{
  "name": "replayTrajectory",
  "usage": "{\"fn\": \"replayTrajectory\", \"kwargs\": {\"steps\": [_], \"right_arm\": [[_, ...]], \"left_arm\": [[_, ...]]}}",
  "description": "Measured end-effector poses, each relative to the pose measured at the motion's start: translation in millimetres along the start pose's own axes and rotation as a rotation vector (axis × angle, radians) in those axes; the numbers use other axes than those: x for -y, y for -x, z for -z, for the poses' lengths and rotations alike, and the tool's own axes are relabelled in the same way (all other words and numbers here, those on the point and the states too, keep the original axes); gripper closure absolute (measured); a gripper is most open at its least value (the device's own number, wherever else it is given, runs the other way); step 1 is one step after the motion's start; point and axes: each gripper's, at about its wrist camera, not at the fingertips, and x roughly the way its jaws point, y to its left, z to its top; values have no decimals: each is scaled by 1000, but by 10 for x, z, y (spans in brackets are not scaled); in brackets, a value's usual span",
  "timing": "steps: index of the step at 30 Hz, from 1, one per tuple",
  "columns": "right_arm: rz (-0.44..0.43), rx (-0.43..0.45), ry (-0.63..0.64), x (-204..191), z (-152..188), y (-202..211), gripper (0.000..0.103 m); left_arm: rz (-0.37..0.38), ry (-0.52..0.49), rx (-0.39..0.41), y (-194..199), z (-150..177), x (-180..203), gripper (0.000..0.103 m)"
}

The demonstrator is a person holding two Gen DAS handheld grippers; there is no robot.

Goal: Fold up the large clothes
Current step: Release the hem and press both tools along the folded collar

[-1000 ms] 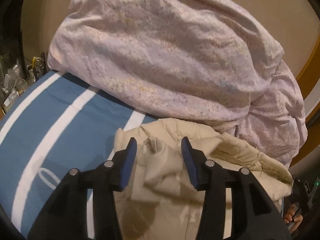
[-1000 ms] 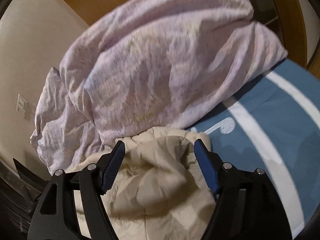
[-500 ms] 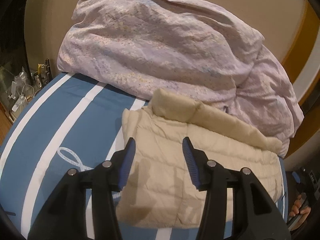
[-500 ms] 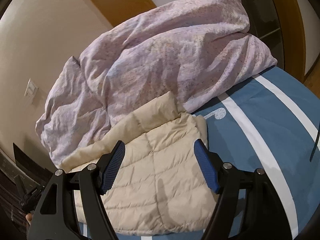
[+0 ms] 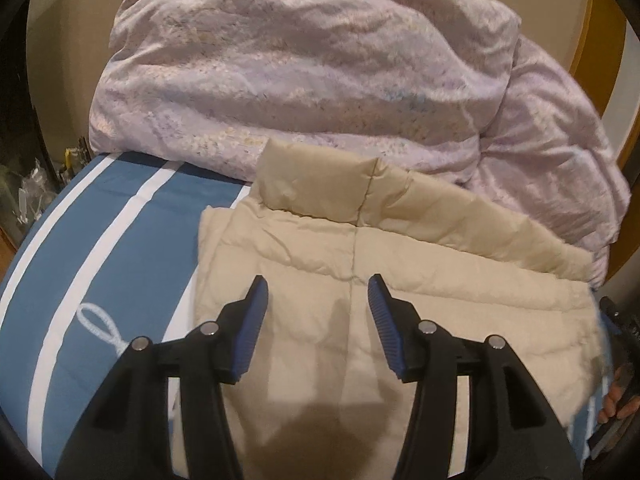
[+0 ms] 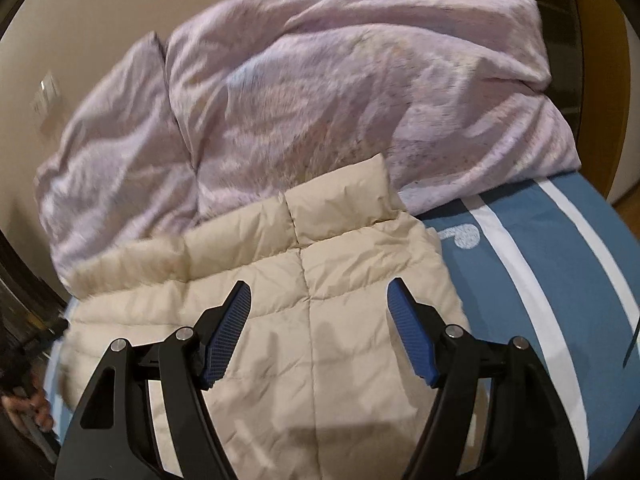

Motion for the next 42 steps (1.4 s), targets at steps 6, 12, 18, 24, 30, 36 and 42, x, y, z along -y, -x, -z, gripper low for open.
{"fn": "replayTrajectory", "kwargs": {"steps": [6, 12, 18, 24, 30, 36, 42], "right_arm": [[109, -2, 53, 34, -9, -323, 31], [155, -8, 49, 114, 30, -527, 31], [191, -8, 67, 79, 84, -650, 31], [207, -54, 67, 91, 98, -756, 30], [216, -102, 67, 125, 94, -865, 28], [227, -128, 73, 138, 97, -942, 26], [224, -140, 66, 150, 72, -992, 24]], "left_arm": [[-96, -52, 38, -328, -27, 25, 51], [-129, -56, 38, -532, -22, -15, 49], [-149, -52, 28, -683, -5, -39, 45], [-165, -54, 19, -790, 11, -34, 40], [-149, -34, -11, -856, -8, -65, 38], [-145, -33, -27, -906, -21, -96, 37], [-147, -36, -33, -921, -23, -104, 35]]}}
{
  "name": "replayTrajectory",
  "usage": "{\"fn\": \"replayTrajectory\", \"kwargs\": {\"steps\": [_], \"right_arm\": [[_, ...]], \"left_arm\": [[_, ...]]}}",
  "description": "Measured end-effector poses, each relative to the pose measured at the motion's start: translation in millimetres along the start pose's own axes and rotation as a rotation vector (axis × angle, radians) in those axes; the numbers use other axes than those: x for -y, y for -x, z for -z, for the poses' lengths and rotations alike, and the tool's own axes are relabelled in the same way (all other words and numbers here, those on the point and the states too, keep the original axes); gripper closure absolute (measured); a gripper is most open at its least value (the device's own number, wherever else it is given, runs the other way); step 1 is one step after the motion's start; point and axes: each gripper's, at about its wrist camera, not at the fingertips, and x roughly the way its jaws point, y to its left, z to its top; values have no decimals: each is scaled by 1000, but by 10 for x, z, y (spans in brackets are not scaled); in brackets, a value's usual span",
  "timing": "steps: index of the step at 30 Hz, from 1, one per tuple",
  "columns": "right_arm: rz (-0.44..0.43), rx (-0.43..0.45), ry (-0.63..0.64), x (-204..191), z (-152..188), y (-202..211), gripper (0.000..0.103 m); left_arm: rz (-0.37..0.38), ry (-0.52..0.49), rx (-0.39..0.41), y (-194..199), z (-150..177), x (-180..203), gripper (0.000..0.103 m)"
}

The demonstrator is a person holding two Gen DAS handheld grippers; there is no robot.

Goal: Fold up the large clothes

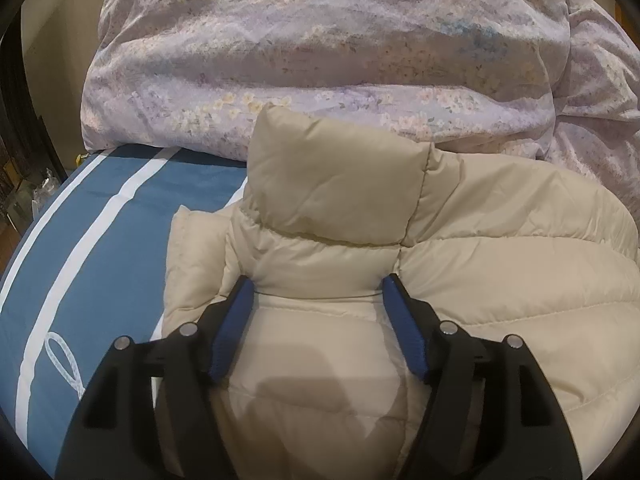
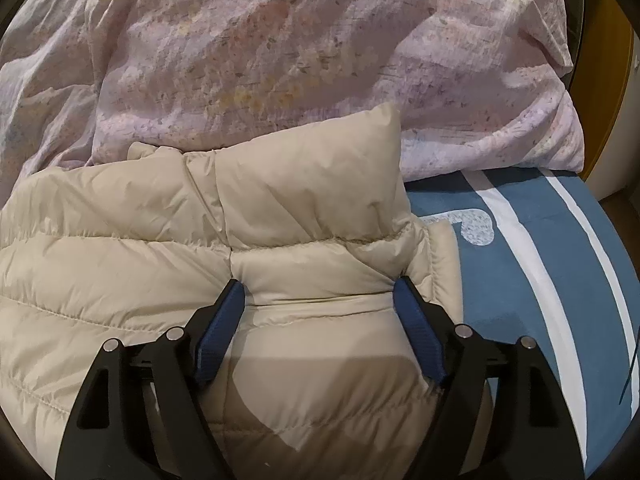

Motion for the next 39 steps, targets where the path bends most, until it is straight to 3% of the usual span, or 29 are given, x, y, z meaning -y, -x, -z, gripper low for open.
{"fn": "replayTrajectory", "kwargs": {"steps": [39], "right_arm": [[24, 12, 5, -45, 9, 26, 22]], "left_arm": [[-1, 3, -10, -30, -14, -27, 30]]}}
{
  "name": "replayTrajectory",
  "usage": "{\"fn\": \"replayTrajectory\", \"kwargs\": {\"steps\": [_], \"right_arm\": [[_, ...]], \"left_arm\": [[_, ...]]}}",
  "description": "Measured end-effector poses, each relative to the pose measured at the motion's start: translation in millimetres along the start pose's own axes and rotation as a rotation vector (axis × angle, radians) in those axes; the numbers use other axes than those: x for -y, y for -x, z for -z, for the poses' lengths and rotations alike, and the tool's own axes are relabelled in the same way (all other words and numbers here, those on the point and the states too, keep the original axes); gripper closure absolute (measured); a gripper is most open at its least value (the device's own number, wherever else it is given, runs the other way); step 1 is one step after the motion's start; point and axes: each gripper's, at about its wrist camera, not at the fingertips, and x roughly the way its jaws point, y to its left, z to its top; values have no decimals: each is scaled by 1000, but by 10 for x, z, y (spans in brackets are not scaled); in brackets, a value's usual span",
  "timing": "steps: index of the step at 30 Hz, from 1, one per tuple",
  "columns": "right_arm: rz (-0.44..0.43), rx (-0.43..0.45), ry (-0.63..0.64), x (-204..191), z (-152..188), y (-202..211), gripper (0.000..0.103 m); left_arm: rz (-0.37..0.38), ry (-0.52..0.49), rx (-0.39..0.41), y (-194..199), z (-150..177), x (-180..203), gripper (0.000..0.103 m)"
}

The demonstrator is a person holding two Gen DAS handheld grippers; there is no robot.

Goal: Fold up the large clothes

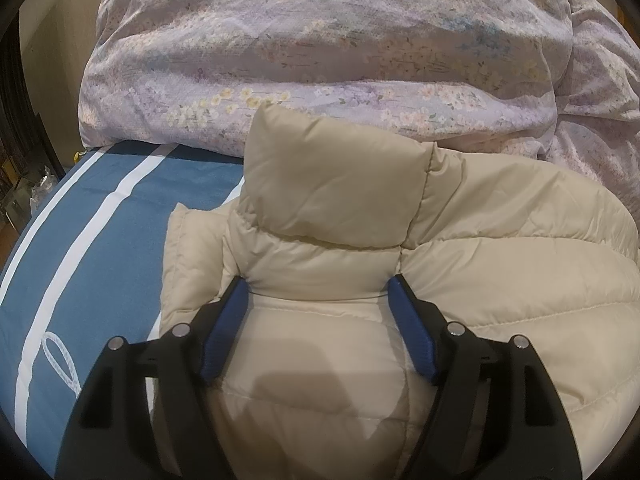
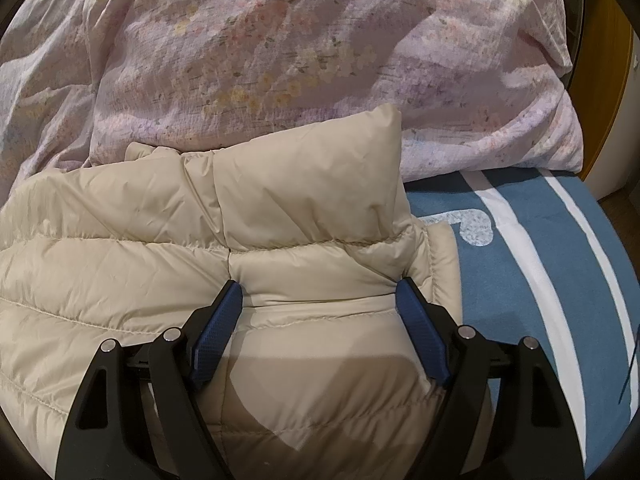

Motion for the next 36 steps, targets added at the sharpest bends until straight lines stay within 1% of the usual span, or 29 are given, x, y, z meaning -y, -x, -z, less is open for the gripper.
{"fn": "replayTrajectory", "kwargs": {"steps": [3, 4, 5, 6, 8, 10, 12, 14, 15, 18, 20, 24, 29, 36], "right_arm": [[24, -16, 6, -9, 2, 121, 22], [17, -19, -1, 5, 13, 206, 22], [-8, -7, -14, 58, 32, 354, 22], [-21, 7, -21, 113, 50, 471, 21], [-9, 27, -35, 242, 99, 677, 12], [-6, 26, -63, 424, 194, 838, 11], [-28, -7, -98, 607, 301, 901, 11], [-72, -44, -150, 761, 422, 906, 11], [-105, -64, -174, 815, 489, 886, 11], [-192, -118, -226, 865, 644, 834, 11], [-216, -142, -239, 858, 713, 790, 11], [-259, -157, -264, 836, 799, 756, 13], [-265, -155, -244, 787, 823, 773, 14], [-250, -147, -212, 747, 814, 762, 15]], "left_arm": [[-4, -10, 9, 60, 17, 3, 30], [-7, -16, 3, 116, 32, -7, 30], [-2, -15, 2, 176, 45, -24, 30], [14, -9, 9, 291, 67, -78, 30], [24, 3, 22, 462, 100, -176, 30], [8, 25, 17, 630, 153, -336, 30], [30, 68, -7, 725, 217, -502, 30], [73, 128, -46, 748, 291, -666, 29], [114, 177, -76, 747, 362, -768, 29], [179, 251, -120, 753, 506, -869, 29], [207, 271, -137, 772, 581, -890, 29], [222, 274, -148, 801, 633, -872, 30], [260, 320, -172, 732, 679, -895, 30], [253, 312, -165, 745, 699, -873, 30]]}}
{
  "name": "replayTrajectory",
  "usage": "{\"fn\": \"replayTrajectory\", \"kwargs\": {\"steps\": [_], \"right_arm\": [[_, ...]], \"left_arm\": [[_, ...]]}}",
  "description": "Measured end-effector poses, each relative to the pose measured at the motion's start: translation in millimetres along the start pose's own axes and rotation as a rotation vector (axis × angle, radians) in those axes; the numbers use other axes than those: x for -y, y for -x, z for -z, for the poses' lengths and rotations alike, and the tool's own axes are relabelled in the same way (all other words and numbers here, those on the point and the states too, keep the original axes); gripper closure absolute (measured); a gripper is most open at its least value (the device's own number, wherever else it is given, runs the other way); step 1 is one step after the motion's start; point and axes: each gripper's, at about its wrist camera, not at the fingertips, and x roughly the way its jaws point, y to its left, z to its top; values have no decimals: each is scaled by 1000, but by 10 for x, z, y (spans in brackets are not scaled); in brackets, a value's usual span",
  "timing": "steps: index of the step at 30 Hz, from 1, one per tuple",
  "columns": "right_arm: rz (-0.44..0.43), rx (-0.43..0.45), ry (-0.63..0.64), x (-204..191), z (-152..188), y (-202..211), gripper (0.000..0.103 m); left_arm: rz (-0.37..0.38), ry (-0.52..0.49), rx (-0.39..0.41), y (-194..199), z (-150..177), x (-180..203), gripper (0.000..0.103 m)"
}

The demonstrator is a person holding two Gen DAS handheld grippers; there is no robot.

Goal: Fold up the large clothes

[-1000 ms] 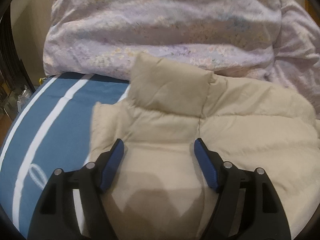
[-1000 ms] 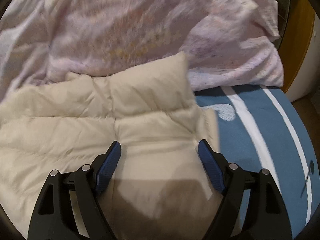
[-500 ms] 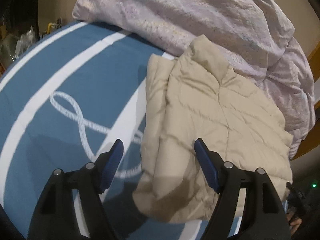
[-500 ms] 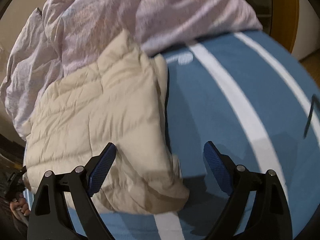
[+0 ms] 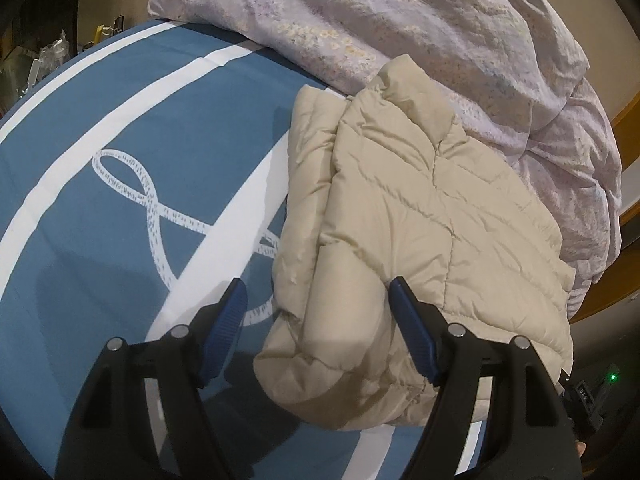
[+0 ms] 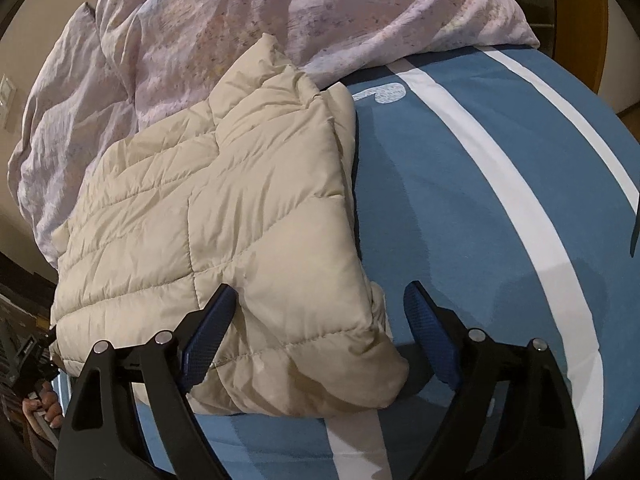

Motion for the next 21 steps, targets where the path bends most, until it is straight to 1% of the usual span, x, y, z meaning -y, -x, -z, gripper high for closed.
{"fn": "replayTrajectory", "kwargs": {"steps": [21], "right_arm": [[3, 7, 15, 27, 9, 33, 19]], "left_arm": [[7, 1, 2, -1, 3, 43, 30]]}}
